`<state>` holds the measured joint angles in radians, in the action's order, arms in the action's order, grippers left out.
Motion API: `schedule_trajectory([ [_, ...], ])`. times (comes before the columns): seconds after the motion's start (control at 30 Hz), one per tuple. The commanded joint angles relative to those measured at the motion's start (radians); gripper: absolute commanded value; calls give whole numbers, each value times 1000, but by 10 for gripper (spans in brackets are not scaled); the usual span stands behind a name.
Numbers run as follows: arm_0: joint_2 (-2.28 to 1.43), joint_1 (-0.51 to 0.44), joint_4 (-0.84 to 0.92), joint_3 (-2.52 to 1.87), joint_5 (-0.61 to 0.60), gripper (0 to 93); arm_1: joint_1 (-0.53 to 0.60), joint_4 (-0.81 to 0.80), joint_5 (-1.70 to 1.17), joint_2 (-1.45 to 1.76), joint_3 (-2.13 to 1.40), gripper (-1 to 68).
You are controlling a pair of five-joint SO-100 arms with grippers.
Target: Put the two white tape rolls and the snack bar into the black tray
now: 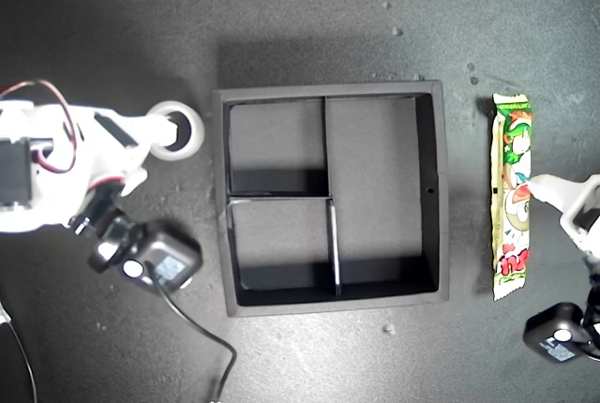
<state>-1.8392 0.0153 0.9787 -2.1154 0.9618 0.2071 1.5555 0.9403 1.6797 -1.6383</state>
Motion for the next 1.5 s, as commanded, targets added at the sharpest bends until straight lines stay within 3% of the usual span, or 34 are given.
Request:
schedule_trajectory([
  [0.0,60,2,-2,87,-17,162,9,-3,8,3,-3,222],
  [0.33,218,46,-6,153,-17,135,-14,-74,-54,-14,-107,234],
  [0.67,302,92,-64,147,-8,51,-40,-380,-172,-15,-275,237],
  [0.83,304,97,-72,143,-15,27,-61,-425,-207,-15,-299,268],
  [1.13,252,81,-61,147,-14,0,-66,-611,-216,-25,-419,230],
  [1.3,187,80,-8,150,-11,0,-61,-592,-225,-161,-311,217],
  [1.47,66,52,127,202,-3,0,-63,-528,-232,-259,-210,137],
])
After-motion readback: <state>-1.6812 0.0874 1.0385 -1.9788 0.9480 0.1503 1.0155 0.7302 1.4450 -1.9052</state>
